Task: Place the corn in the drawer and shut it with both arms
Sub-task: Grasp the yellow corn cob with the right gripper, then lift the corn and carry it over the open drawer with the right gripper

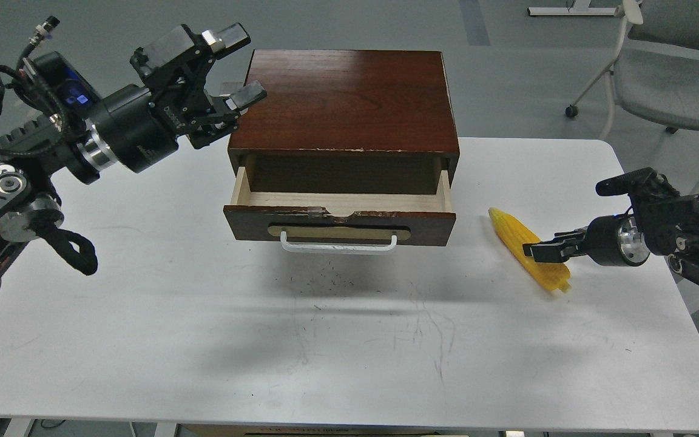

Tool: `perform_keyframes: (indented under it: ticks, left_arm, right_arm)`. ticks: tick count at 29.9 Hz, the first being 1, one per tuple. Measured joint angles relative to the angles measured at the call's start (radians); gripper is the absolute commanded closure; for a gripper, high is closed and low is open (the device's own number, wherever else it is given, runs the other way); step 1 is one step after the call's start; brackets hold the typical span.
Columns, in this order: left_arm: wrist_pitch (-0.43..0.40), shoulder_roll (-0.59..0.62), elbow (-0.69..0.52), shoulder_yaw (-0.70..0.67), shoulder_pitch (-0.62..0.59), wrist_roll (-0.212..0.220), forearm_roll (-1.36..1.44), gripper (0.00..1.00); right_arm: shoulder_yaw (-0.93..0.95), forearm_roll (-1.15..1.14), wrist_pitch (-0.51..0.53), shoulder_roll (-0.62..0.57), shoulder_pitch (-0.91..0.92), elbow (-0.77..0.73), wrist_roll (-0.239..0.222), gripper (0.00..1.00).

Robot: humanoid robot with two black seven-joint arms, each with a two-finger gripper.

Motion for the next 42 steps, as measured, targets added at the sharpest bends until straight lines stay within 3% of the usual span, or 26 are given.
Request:
perform_keyframes:
  ticks: [1,5,11,16,23,31,42]
  left_arm:
    - [0.0,0.001,0.0,0.0,0.0,0.0,0.0,0.0]
    - [0.0,0.001,0.0,0.0,0.0,0.0,0.0,0.0]
    - [0.0,-0.001,0.001,0.0,0.0,0.0,0.001,0.0]
    - [0.0,-0.005,0.008,0.006,-0.001,0.002,0.001,0.0]
    - [0.0,-0.004,0.018,0.008,-0.001,0.002,0.001,0.0]
    - [0.0,0.0,0.026,0.005,-0.002,0.002,-0.001,0.0]
    - [0.0,0.061,0.086,0.001,-0.002,0.004,-0.142,0.0]
  right_arm:
    - [-0.005,0.0,0.0,-0.002,0.0,0.001,0.0,0.92]
    - [-0.011,0.001,0.0,-0.008,0.001,0.01,0.0,1.0]
    - [0.0,0.011,0.001,-0.05,0.045,0.049,0.0,1.0]
    - [0.023,0.022,0.007,-0.161,0.202,0.161,0.0,1.0]
    - [0.028,0.025,0.04,-0.196,0.455,0.287,0.0,1.0]
    - [0.015,0.024,0.144,-0.067,0.662,0.411,0.0,0.99]
    - [-0.117,0.004,0.156,0.223,0.789,0.438,0.0,0.99]
